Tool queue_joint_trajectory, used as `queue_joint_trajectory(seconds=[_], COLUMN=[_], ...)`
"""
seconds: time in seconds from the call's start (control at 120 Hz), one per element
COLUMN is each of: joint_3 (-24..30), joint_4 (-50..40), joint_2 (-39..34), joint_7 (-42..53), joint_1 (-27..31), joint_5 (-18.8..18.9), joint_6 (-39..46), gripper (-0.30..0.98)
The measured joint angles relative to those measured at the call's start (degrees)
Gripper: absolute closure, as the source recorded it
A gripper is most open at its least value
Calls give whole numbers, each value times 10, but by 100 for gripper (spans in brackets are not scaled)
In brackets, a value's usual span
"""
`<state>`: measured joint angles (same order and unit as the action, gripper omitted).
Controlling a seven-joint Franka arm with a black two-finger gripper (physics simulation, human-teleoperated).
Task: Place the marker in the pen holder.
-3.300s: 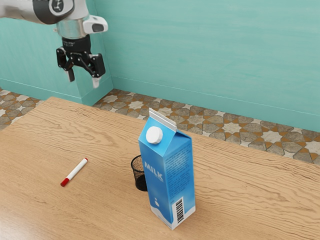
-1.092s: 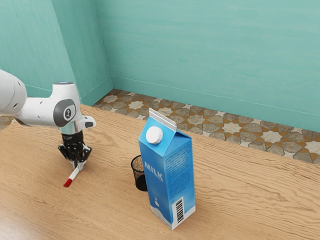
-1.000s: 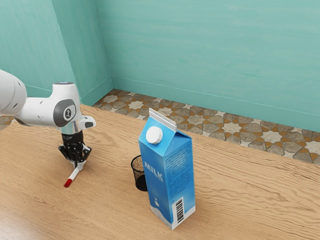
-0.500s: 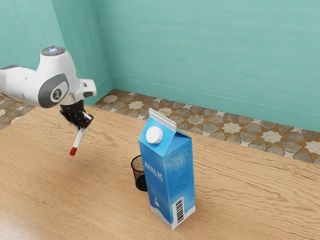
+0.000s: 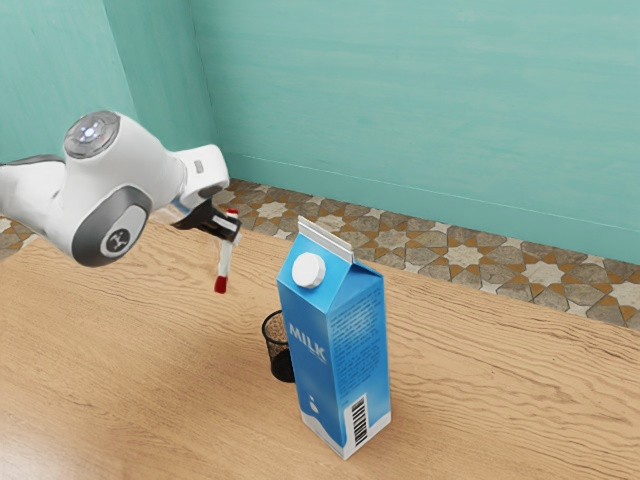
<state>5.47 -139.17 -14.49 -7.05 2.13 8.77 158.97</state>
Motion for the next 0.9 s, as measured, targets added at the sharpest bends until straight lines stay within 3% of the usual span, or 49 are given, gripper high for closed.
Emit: queue_joint_trajectory(seconds=[0.433,0.9], joint_3=[27,39], joint_4=[-15,-13], joint_2=[30,64], joint_7=[-130,-202], joint_1=[-27,-27], joint_5=[-3,-8], joint_6=[35,68], gripper=[78,75])
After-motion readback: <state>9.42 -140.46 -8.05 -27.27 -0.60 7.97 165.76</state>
